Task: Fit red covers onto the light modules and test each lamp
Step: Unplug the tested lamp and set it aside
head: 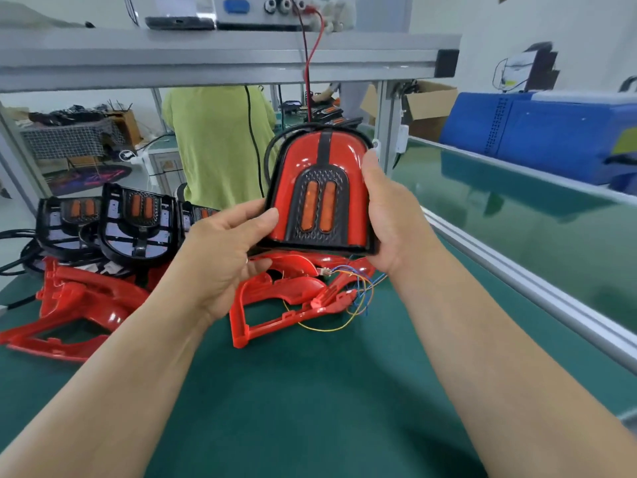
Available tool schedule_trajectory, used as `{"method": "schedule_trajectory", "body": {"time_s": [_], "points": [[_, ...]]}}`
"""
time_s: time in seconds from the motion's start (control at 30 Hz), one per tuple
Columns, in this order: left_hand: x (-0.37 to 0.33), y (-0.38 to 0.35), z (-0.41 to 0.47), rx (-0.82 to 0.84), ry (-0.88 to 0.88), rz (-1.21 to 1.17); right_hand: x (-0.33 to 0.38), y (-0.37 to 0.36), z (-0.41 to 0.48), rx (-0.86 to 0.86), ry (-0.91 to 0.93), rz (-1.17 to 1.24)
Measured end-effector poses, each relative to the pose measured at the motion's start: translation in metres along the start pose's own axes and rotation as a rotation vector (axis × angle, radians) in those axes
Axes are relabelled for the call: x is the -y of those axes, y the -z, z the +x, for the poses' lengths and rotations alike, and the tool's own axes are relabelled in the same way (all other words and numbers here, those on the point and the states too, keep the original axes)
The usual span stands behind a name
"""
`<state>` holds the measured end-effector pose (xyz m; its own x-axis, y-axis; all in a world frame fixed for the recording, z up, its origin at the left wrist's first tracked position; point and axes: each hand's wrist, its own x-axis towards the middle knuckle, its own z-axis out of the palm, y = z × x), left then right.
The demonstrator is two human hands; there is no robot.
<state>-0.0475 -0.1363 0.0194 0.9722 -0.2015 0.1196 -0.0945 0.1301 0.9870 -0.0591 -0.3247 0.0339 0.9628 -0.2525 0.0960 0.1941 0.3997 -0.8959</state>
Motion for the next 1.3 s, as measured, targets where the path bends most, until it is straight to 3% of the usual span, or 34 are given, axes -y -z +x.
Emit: {"method": "schedule_trajectory", "body": {"time_s": [0.2,0.63,1.3], "points": [[-0.006,-0.035,-0.007,0.069,-0.005,-0.083,0.028,0.025,-0.018,-0.070,0.028,0.084],[-0.012,-0.154,-0.026,0.298,0.028,-0.154,0.098,0.114,-0.082,-0.325,0.202,-0.044],[0.013,-0.342,-0.093,0.632,0.088,-0.092,0.165,0.260,-0.197,-0.792,0.430,-0.132]]}}
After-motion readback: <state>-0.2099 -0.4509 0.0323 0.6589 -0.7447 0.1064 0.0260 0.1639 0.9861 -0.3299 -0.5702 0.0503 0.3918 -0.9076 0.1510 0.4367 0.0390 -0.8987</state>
